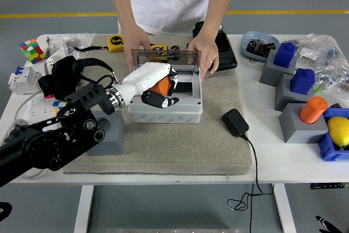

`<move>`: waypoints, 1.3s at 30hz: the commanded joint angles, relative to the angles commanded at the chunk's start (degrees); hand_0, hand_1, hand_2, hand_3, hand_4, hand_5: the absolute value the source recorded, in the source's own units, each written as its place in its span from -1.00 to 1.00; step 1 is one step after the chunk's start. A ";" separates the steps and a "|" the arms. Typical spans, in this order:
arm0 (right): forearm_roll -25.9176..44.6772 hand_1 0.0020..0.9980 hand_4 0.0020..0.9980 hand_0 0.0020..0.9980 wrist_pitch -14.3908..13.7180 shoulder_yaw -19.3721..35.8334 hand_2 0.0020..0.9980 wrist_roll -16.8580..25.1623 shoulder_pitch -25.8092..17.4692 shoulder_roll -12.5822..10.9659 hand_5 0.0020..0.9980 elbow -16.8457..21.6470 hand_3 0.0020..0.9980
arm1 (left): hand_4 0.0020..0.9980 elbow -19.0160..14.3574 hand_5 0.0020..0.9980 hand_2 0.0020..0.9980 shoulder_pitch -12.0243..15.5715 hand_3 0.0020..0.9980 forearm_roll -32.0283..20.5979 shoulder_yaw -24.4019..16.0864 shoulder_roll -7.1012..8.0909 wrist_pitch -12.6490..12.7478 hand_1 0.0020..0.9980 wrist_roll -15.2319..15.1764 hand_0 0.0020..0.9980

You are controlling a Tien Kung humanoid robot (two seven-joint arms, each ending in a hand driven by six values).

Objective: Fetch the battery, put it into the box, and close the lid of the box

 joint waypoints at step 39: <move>1.07 0.40 0.87 0.30 -0.13 -1.64 0.35 0.25 -0.18 0.34 0.05 0.00 0.15 | 0.56 7.82 -1.00 -0.55 -5.24 -0.39 0.98 3.36 -8.65 6.74 -0.73 5.75 -0.77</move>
